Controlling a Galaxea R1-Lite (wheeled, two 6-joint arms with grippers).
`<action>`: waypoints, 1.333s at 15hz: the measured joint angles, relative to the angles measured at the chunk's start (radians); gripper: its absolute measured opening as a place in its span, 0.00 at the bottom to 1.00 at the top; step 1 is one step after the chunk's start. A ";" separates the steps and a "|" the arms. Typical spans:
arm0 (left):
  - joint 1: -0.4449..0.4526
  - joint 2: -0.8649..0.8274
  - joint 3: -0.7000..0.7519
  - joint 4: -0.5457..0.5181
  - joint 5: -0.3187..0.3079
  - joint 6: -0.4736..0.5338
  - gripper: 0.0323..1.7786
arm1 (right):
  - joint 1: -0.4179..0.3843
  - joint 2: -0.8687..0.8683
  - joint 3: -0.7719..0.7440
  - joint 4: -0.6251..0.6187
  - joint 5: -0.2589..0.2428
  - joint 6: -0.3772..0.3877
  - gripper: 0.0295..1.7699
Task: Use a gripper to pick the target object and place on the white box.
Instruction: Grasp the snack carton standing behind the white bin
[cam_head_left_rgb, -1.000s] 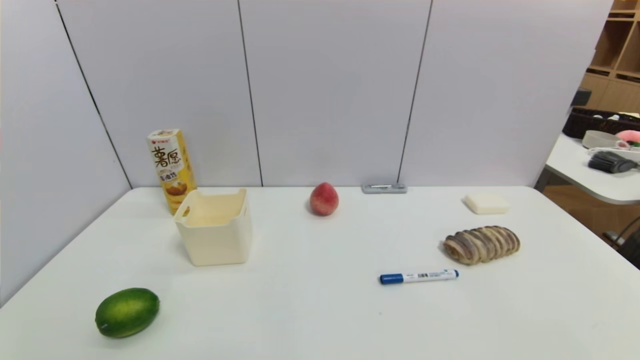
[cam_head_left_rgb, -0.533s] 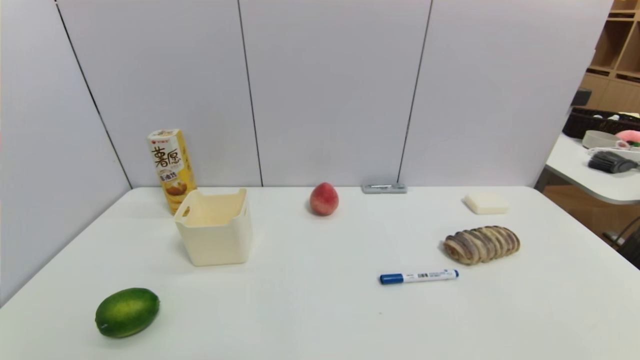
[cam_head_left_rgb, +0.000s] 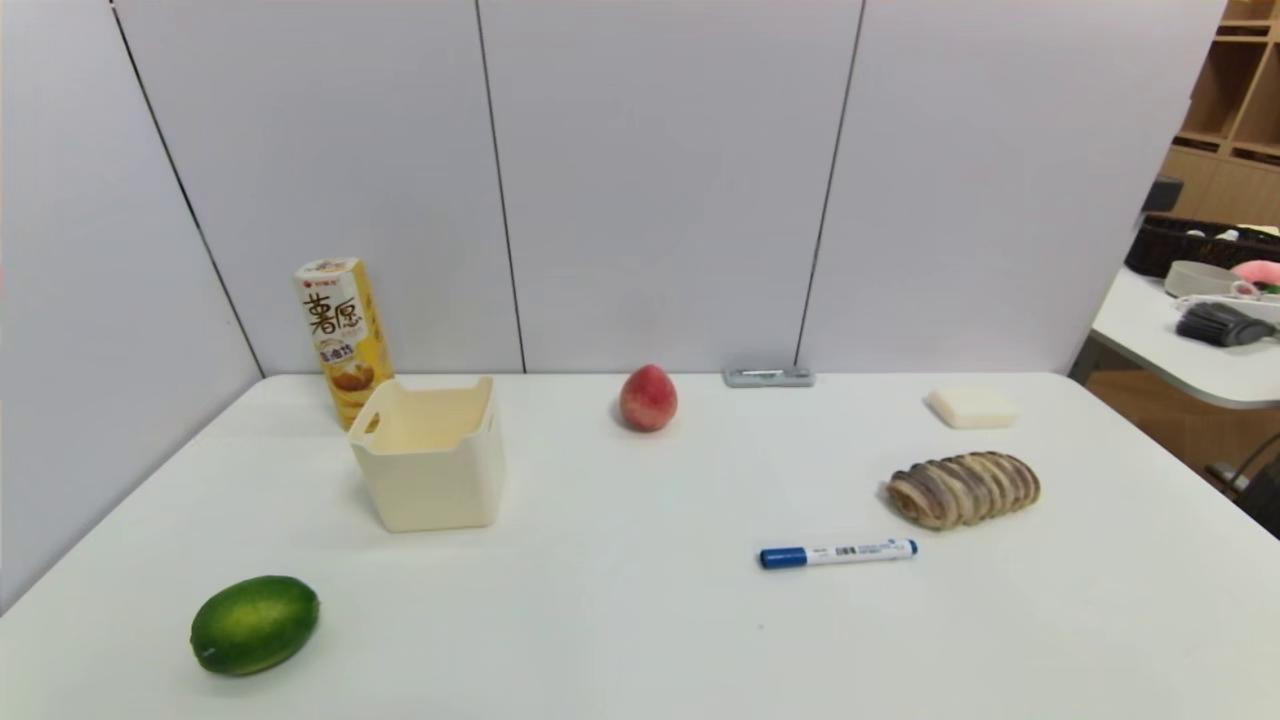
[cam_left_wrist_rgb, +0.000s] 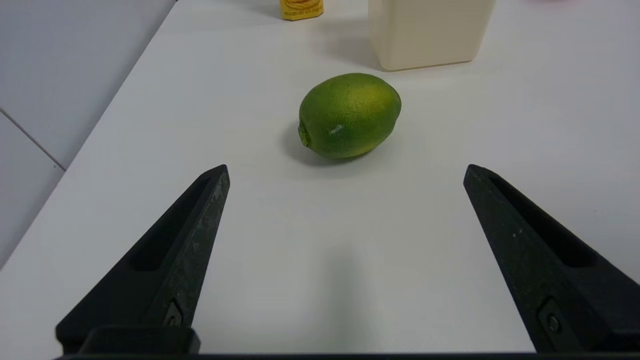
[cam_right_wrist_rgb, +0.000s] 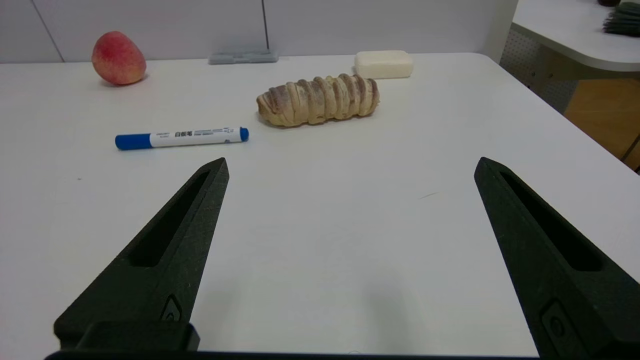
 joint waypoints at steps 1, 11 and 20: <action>0.006 0.068 -0.053 0.013 -0.001 0.008 0.95 | 0.000 0.000 0.000 0.000 0.000 -0.001 0.96; 0.037 0.879 -0.653 0.041 -0.003 0.089 0.95 | 0.000 0.000 0.000 0.000 0.000 0.000 0.96; 0.038 1.429 -0.764 -0.602 -0.009 0.067 0.95 | 0.000 0.000 0.000 0.000 0.000 0.000 0.96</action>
